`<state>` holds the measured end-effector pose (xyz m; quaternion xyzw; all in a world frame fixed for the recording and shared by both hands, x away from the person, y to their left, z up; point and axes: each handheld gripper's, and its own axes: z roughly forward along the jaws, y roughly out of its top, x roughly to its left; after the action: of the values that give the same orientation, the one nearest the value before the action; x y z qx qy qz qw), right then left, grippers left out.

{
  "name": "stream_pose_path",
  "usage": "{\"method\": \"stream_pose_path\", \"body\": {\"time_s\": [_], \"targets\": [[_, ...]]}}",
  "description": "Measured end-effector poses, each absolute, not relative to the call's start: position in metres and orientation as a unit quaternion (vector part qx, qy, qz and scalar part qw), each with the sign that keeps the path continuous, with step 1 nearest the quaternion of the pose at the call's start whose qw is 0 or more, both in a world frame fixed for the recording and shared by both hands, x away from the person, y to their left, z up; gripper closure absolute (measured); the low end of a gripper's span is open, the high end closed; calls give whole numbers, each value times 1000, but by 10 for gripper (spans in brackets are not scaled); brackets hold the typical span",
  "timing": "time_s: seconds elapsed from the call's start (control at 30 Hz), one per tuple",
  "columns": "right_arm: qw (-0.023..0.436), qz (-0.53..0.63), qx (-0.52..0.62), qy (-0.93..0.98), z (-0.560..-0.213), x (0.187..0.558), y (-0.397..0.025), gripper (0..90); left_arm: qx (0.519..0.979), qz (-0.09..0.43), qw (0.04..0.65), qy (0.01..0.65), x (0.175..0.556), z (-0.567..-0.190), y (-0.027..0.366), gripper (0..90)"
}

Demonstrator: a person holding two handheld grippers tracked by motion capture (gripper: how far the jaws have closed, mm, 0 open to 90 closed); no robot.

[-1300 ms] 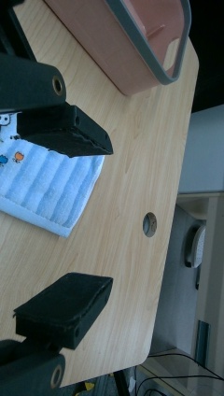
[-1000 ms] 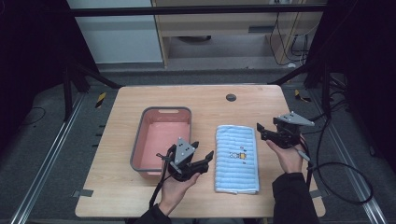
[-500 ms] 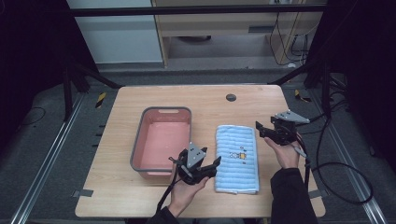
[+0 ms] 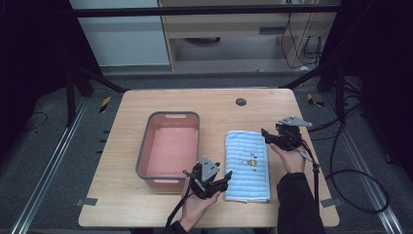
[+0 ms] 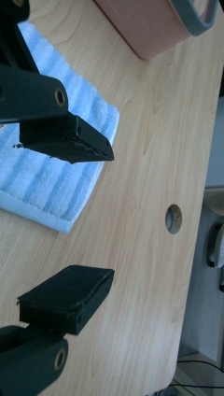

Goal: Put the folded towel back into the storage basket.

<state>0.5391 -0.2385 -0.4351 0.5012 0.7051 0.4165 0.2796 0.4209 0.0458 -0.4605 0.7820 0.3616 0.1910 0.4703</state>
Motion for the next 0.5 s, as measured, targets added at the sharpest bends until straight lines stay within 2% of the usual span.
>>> {"method": "stream_pose_path", "body": {"time_s": [0.5], "targets": [[266, 399, 514, 711, -459, 545, -241, 422, 797, 190, 443, 363, 420, -481, 37, 509]]}}
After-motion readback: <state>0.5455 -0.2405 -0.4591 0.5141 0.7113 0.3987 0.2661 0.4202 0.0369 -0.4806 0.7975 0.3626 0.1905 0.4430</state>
